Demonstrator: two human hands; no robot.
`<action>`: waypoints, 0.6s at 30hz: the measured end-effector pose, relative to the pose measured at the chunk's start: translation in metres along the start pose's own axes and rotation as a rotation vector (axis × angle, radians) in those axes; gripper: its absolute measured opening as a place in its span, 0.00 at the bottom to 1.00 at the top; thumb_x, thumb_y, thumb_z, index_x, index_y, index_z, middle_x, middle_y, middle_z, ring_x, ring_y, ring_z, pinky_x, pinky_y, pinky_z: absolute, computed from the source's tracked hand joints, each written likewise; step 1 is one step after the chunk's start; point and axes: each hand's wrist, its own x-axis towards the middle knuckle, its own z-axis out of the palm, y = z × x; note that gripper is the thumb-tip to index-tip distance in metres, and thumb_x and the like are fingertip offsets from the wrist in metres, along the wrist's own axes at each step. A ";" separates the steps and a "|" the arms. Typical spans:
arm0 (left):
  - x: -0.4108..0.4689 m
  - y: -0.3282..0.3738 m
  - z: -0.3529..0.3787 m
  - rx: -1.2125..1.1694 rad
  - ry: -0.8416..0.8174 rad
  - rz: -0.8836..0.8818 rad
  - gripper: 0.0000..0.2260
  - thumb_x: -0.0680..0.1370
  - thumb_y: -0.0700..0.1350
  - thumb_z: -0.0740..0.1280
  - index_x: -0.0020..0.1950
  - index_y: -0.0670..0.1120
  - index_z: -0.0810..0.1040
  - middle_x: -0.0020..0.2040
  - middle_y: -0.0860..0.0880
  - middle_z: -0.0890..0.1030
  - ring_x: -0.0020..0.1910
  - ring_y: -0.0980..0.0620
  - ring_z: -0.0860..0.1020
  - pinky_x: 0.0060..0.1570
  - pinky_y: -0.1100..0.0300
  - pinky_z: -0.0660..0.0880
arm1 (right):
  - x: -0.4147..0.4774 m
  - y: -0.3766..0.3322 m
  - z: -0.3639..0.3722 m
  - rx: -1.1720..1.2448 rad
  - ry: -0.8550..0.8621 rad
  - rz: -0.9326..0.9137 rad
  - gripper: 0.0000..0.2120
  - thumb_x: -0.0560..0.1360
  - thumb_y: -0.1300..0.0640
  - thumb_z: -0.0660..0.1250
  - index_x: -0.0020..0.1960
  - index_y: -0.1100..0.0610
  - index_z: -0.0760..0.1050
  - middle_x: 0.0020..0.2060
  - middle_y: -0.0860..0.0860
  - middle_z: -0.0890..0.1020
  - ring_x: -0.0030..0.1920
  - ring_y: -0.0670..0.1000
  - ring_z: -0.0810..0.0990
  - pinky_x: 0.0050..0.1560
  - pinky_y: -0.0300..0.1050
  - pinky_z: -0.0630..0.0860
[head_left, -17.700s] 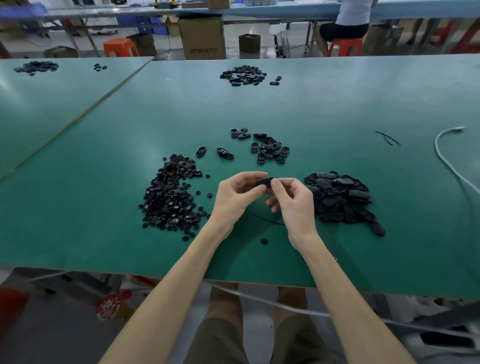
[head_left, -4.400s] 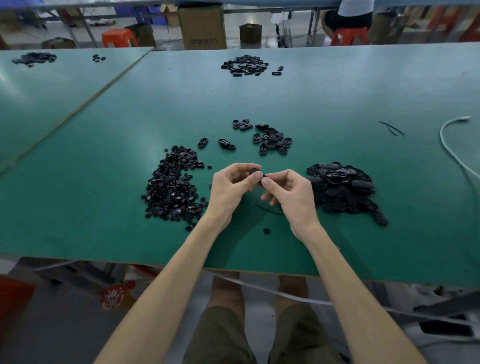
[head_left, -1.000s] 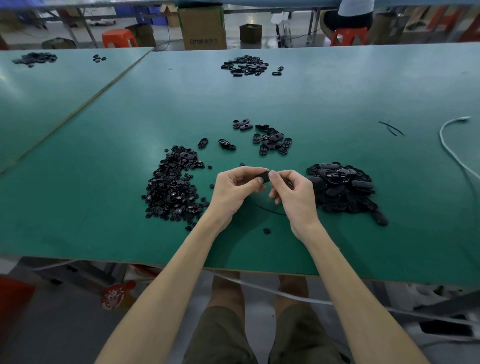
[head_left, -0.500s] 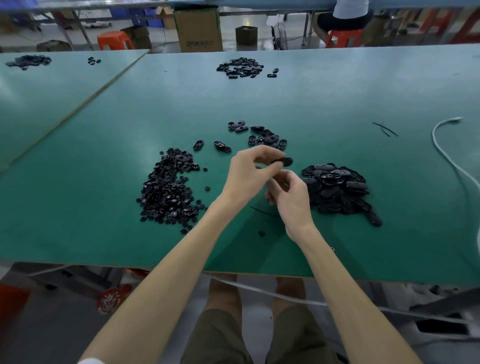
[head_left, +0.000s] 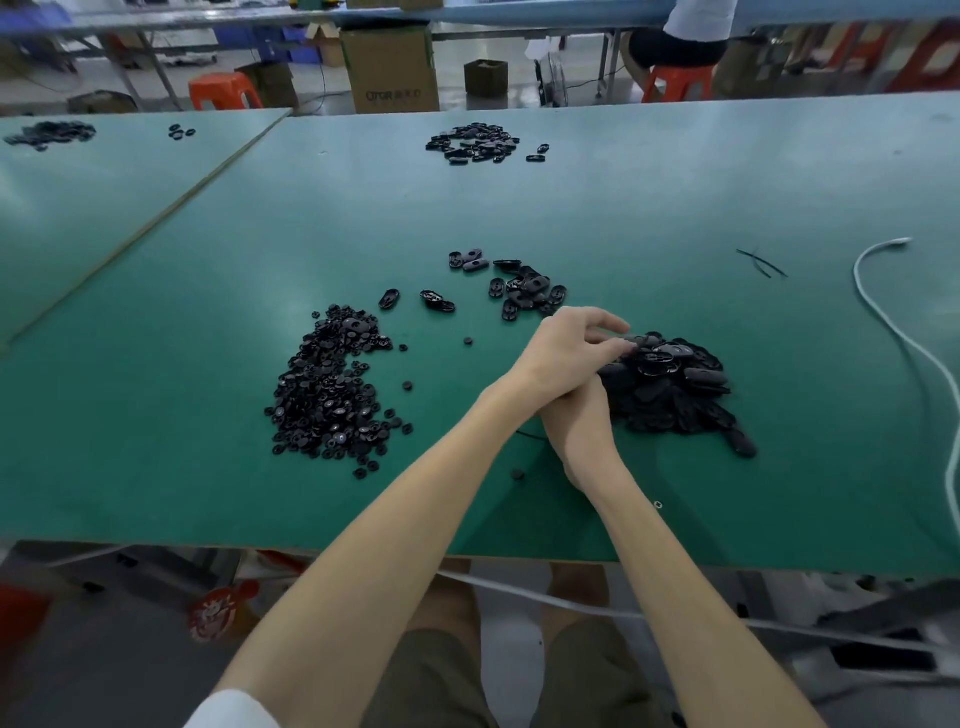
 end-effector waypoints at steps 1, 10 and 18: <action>-0.001 -0.001 -0.004 -0.014 -0.034 0.009 0.12 0.81 0.43 0.71 0.63 0.44 0.83 0.55 0.47 0.87 0.57 0.55 0.84 0.65 0.57 0.77 | -0.001 0.000 0.001 -0.029 -0.008 0.014 0.12 0.84 0.71 0.55 0.53 0.62 0.76 0.42 0.53 0.77 0.45 0.50 0.75 0.45 0.44 0.73; -0.011 -0.006 -0.016 -0.118 0.138 0.148 0.11 0.83 0.34 0.64 0.60 0.41 0.84 0.57 0.47 0.86 0.58 0.53 0.83 0.64 0.58 0.77 | 0.002 0.005 -0.004 -0.102 0.009 -0.034 0.07 0.80 0.69 0.63 0.47 0.62 0.78 0.31 0.48 0.81 0.30 0.45 0.74 0.32 0.39 0.71; -0.035 -0.050 -0.052 0.154 0.208 -0.004 0.10 0.78 0.35 0.69 0.52 0.48 0.84 0.49 0.53 0.84 0.47 0.55 0.80 0.49 0.69 0.73 | 0.005 0.000 -0.006 0.300 0.278 -0.010 0.15 0.87 0.54 0.55 0.50 0.57 0.77 0.35 0.48 0.78 0.29 0.47 0.72 0.28 0.38 0.66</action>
